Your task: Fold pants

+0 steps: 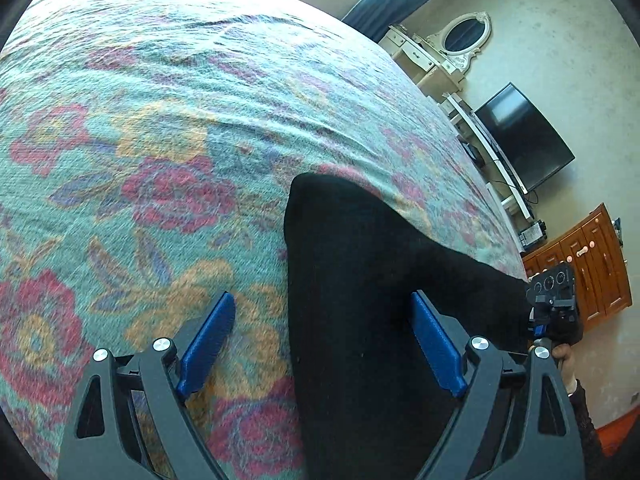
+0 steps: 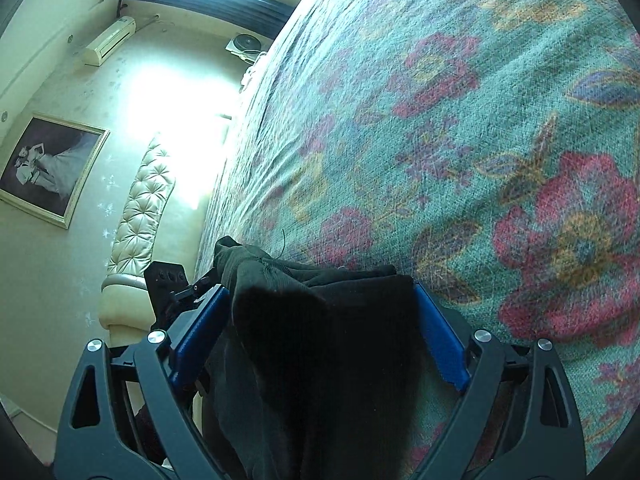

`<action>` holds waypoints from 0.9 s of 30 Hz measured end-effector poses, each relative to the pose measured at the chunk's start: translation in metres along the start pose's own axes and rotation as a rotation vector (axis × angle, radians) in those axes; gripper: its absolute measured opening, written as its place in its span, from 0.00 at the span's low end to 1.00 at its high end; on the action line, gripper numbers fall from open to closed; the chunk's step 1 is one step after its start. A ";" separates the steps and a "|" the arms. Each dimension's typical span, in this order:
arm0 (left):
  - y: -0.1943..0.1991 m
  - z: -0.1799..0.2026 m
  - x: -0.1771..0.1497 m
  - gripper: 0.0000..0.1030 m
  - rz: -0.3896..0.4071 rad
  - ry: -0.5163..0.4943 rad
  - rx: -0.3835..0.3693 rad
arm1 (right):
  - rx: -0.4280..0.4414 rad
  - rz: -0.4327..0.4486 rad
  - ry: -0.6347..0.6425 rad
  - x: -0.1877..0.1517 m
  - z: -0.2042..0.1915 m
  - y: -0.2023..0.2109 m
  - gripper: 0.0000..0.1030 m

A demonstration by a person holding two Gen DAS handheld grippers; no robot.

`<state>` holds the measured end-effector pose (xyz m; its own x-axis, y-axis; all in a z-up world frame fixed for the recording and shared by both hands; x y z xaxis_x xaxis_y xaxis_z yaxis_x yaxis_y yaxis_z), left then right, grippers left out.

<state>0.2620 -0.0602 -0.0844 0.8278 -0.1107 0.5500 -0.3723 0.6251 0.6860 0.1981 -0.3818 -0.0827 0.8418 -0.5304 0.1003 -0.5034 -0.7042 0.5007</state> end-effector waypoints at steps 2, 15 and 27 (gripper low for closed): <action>-0.006 -0.002 0.005 0.86 -0.003 0.031 -0.034 | 0.006 -0.002 0.004 0.001 -0.002 -0.001 0.88; -0.019 -0.001 0.018 0.88 -0.014 0.022 -0.074 | -0.070 -0.010 0.023 0.003 -0.001 -0.014 0.54; -0.036 0.022 0.025 0.54 -0.056 -0.149 0.060 | -0.077 0.024 0.011 -0.007 0.006 -0.013 0.44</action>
Point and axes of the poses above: each gripper's, at about its wrist camera, not at the fingertips, and y roughly against the way its jaws point, z to its right, x to its top, the point moved 3 cm from there along -y, roughly the way its jaws point, and after that the axes turned 9 degrees about -y, right-handed, at the moved point
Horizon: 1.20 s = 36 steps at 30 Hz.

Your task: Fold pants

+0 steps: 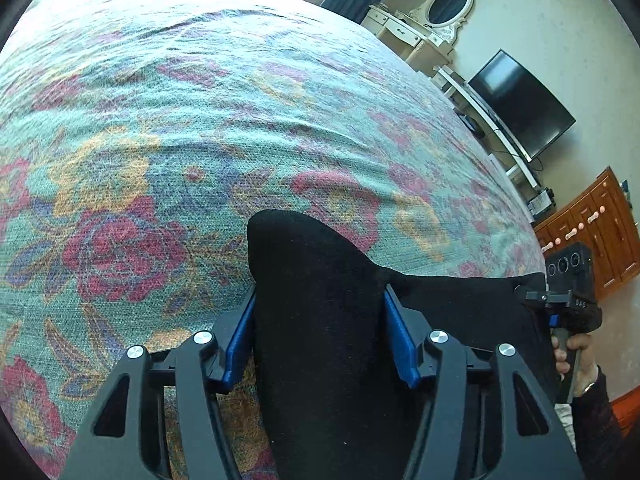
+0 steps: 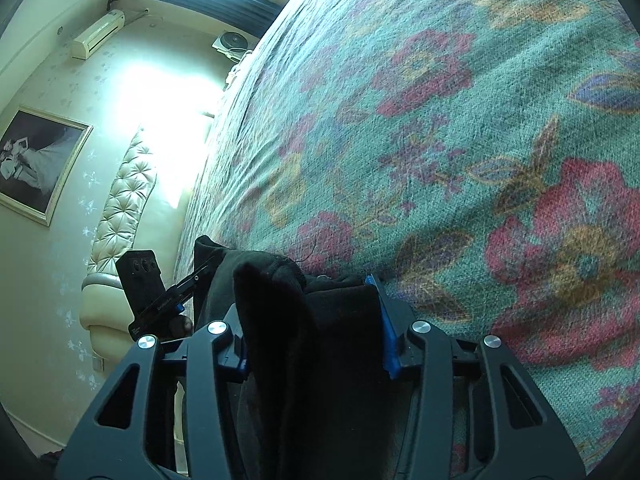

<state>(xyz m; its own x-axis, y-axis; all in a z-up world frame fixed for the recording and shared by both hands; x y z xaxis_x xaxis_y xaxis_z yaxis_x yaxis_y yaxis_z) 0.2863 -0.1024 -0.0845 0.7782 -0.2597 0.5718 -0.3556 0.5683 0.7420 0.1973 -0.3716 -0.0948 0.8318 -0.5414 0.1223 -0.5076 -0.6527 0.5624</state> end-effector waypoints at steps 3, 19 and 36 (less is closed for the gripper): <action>0.001 0.007 0.001 0.47 0.017 -0.027 0.036 | -0.004 0.018 0.000 -0.003 -0.002 0.001 0.41; 0.029 0.009 0.004 0.28 0.091 -0.026 0.097 | -0.034 0.036 0.042 -0.002 -0.040 -0.009 0.38; 0.062 -0.064 0.013 0.27 0.130 0.090 0.158 | 0.010 -0.041 0.065 0.014 -0.094 -0.089 0.37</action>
Point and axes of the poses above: each gripper's, at about its wrist camera, not at the fingertips, and y roughly against the way its jaws point, z to its right, x to its top, the point moved 3 cm from there along -y, roughly the way its jaws point, and after that the axes turned 9 degrees about -y, right-handed, at the moved point
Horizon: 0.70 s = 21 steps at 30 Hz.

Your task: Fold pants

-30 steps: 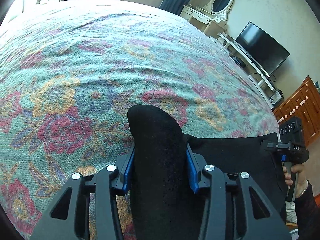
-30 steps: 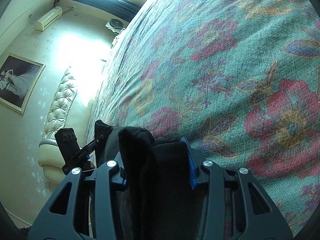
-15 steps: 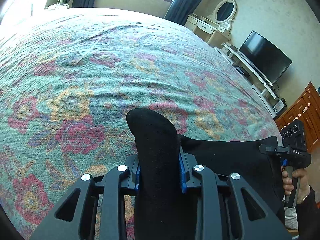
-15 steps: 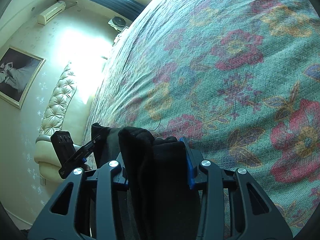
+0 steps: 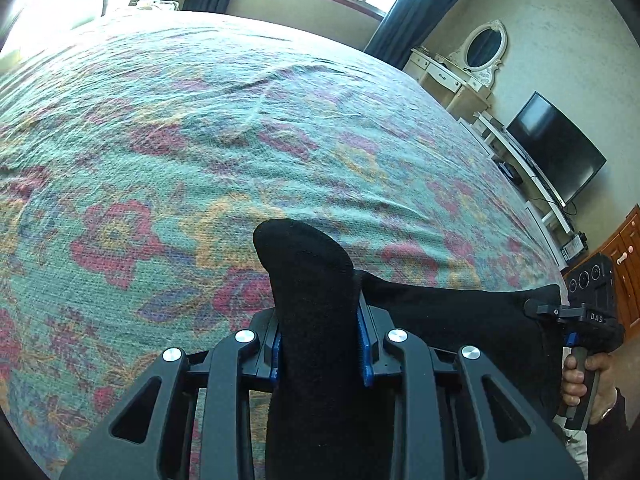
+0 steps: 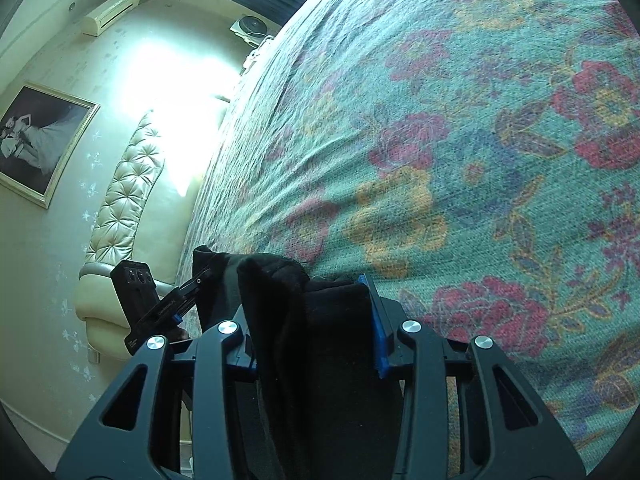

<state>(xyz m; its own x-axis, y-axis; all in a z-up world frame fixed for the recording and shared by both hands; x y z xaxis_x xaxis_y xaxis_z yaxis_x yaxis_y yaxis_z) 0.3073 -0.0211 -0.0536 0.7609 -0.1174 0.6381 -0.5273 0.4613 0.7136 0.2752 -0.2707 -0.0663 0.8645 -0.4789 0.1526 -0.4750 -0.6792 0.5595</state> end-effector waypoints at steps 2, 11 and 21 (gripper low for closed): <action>0.000 -0.012 0.003 0.27 -0.007 0.018 0.002 | 0.004 -0.010 -0.001 0.003 -0.004 -0.008 0.37; -0.005 -0.046 0.023 0.27 -0.022 0.048 0.028 | 0.030 -0.041 -0.009 0.017 -0.018 -0.039 0.36; -0.014 -0.074 0.048 0.27 -0.031 0.041 0.073 | 0.061 -0.052 -0.030 0.038 -0.022 -0.066 0.36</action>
Point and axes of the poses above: each gripper's, at about its wrist camera, not at the fingertips, and y roughly against the way its jaws point, z to its right, x to its top, the point moved 3 cm from there along -y, roughly the way its jaws point, and after that the axes turned 9 degrees about -y, right-handed, at the moved point
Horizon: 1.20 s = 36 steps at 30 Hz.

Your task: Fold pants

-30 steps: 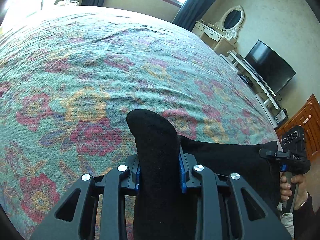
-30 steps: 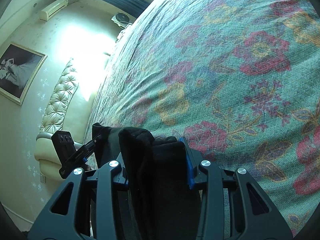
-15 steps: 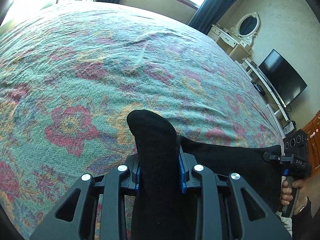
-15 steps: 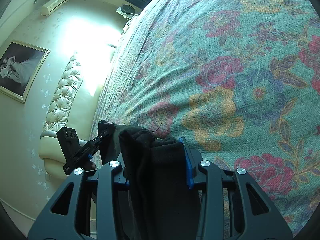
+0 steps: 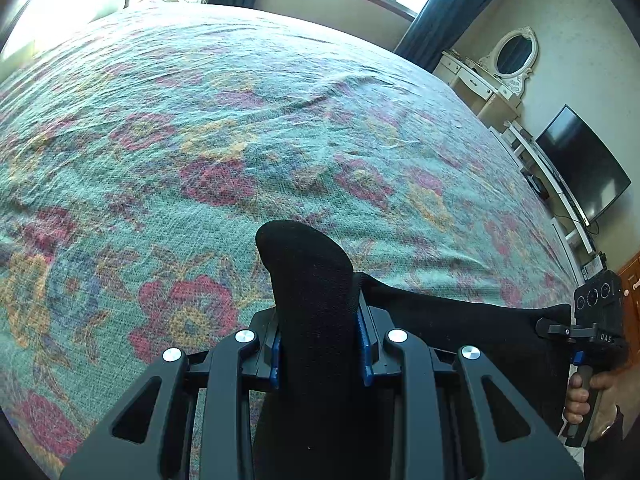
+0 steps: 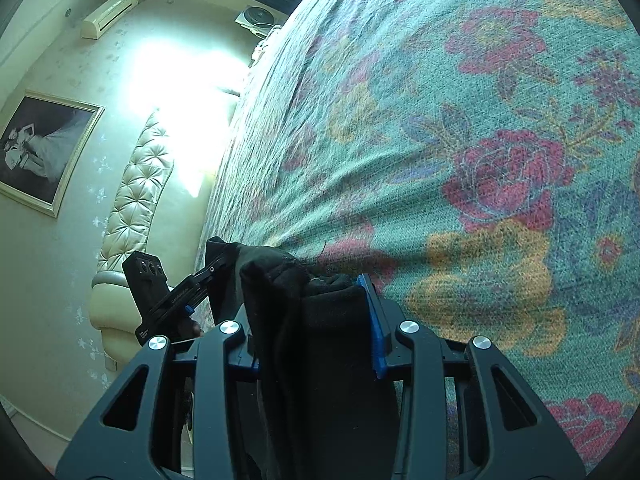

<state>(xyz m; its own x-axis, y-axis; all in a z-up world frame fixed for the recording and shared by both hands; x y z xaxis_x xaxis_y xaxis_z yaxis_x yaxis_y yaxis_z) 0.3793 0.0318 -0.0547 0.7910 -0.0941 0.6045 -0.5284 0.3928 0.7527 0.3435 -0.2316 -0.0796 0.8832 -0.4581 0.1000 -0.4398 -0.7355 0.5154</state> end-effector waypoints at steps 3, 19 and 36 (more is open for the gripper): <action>-0.002 -0.007 0.005 0.27 -0.002 0.005 0.009 | 0.003 -0.005 -0.003 0.006 -0.001 -0.006 0.36; -0.020 -0.028 0.017 0.28 -0.037 0.034 0.003 | 0.024 -0.012 -0.041 0.022 0.009 -0.018 0.36; -0.033 -0.040 0.014 0.31 -0.052 0.076 -0.035 | 0.082 -0.010 -0.102 0.023 0.026 -0.019 0.36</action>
<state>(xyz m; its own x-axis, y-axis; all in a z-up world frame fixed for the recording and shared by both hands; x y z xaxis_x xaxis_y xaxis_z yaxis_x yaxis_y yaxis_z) 0.4199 0.0541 -0.0810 0.8390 -0.0456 0.5421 -0.4759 0.4212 0.7720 0.3679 -0.2409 -0.1090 0.8685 -0.4957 0.0062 -0.4464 -0.7766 0.4445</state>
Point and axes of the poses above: each gripper's, at about its wrist camera, not at the fingertips, and y roughly against the way its jaws point, z to its right, x to its top, the point moved 3 cm from there along -y, roughly the way its jaws point, and after that the axes turned 9 degrees about -y, right-handed, at the moved point
